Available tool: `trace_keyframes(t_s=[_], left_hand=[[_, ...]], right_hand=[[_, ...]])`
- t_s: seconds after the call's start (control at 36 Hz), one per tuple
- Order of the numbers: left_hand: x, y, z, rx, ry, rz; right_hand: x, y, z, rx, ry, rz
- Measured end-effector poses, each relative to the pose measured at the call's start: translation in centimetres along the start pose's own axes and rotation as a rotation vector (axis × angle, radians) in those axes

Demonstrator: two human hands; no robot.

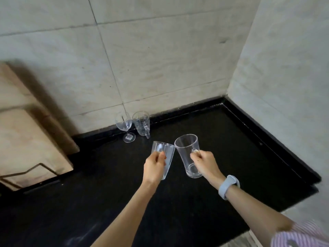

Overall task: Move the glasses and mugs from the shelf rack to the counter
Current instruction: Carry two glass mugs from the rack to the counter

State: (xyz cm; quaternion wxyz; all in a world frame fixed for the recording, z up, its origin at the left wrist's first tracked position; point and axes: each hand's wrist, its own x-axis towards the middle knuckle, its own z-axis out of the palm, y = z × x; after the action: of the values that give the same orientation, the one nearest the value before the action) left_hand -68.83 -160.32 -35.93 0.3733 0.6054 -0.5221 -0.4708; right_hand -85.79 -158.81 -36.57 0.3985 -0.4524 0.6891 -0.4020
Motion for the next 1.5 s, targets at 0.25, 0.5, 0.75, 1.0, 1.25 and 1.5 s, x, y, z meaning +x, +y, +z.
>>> trace_keyframes(t_s=[0.25, 0.5, 0.75, 1.0, 1.25, 1.5], left_hand=[[11.3, -2.0, 4.7, -0.116, 0.034, 0.044], [17.3, -3.5, 7.4, -0.154, 0.051, 0.109], [20.7, -4.5, 8.2, -0.107, 0.098, 0.200], [21.9, -5.8, 8.0, 0.053, 0.181, 0.275], [21.7, -6.9, 8.4, 0.106, 0.179, 0.227], [21.0, -6.5, 7.5, 0.147, 0.175, 0.094]], right_hand=[[12.4, 1.8, 1.5, 0.080, 0.003, -0.021], [19.4, 3.6, 3.4, 0.200, 0.039, -0.018], [23.0, 3.5, 4.2, 0.221, -0.040, -0.066], [25.3, 3.8, 4.7, 0.051, -0.120, -0.118], [24.9, 3.9, 4.6, -0.139, -0.107, -0.182], [23.4, 2.8, 3.9, -0.439, -0.067, -0.230]])
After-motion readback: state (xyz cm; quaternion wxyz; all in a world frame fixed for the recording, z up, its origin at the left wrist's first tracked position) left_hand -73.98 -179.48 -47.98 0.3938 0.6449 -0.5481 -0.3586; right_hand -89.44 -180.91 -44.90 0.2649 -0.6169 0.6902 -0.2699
